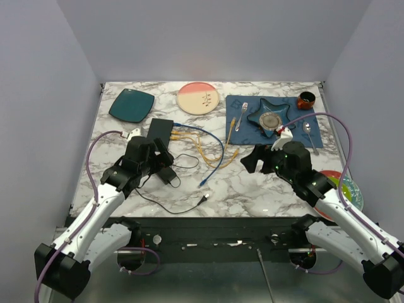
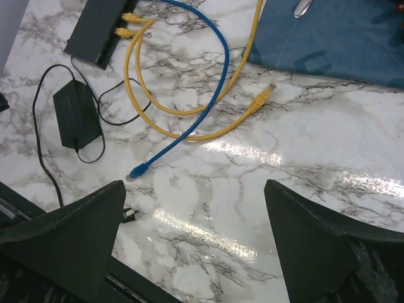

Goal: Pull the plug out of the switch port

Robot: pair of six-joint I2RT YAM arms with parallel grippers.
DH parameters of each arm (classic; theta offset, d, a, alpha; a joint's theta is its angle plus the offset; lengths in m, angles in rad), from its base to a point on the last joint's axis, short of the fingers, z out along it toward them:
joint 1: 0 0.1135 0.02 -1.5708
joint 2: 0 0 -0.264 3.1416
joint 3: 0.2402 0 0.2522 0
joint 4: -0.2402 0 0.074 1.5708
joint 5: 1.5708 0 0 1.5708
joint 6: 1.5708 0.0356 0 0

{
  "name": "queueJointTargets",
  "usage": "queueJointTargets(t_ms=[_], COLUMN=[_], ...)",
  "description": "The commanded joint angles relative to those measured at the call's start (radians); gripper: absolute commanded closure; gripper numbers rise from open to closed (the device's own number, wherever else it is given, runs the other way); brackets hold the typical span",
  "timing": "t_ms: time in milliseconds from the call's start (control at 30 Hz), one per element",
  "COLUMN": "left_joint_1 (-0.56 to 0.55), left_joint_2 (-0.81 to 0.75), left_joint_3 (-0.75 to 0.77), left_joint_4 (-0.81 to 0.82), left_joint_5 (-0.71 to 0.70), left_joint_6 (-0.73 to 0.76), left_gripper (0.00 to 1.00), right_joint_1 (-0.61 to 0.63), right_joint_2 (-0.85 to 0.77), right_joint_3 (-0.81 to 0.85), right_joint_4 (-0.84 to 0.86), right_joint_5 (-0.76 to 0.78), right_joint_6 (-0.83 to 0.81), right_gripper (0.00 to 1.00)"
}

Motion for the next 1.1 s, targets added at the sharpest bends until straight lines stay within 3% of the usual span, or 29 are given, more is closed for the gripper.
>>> queueJointTargets(t_ms=[0, 200, 333, 533, 1067], left_joint_1=[0.003, 0.009, 0.008, -0.008, -0.017], left_joint_2=[-0.043, 0.066, 0.224, 0.295, 0.529], left_joint_3=[-0.019, 0.038, 0.075, 0.039, 0.107], left_joint_4=[-0.002, -0.156, -0.233, -0.239, -0.177], left_joint_5=[-0.052, -0.215, -0.223, -0.22, -0.237], left_joint_6=[-0.007, -0.165, -0.276, -0.514, -0.57], left_gripper=[0.01, 0.01, 0.01, 0.01, 0.01], right_joint_1=[0.005, 0.003, 0.005, 0.005, 0.005], right_joint_2=[-0.014, 0.026, 0.053, 0.08, 0.072], right_joint_3=[-0.026, -0.024, -0.014, -0.008, -0.041], right_joint_4=[0.012, 0.02, 0.021, 0.026, 0.033], right_joint_5=[-0.029, -0.037, -0.035, -0.041, -0.051], right_joint_6=[0.019, 0.033, 0.039, 0.047, 0.061], right_gripper=[0.0, 0.0, 0.0, 0.0, 0.0])
